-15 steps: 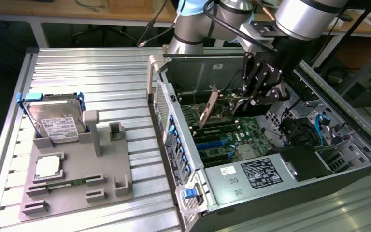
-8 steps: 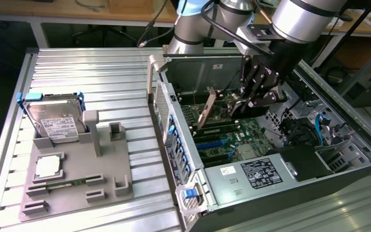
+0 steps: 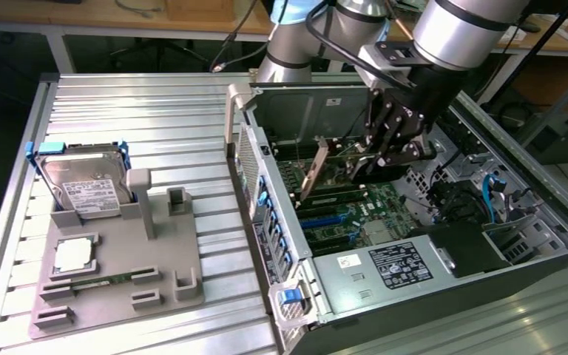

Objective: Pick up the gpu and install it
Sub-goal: 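Insert the gpu into the slot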

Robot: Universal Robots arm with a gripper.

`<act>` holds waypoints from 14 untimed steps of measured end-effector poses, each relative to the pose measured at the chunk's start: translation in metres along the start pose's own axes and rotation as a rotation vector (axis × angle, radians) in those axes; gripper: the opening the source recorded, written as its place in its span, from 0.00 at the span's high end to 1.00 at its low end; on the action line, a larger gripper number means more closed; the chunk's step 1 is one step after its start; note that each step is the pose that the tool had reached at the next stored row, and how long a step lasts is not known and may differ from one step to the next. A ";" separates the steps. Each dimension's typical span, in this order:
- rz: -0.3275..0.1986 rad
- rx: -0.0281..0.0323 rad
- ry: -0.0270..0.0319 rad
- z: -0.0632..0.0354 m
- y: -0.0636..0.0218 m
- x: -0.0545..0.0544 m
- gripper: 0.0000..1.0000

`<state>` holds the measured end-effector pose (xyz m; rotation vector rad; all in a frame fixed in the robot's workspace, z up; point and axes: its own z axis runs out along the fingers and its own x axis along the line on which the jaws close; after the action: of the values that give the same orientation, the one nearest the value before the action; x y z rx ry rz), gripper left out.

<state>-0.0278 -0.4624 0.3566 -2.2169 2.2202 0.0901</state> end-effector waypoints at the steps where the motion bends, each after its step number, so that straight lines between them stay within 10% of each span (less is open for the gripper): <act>1: 0.000 0.0000 0.0000 0.0004 0.0001 0.000 0.73; 14: 0.000 0.0001 0.0000 0.0070 0.0014 0.000 0.73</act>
<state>-0.0295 -0.4624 0.3496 -2.2169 2.2202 0.0901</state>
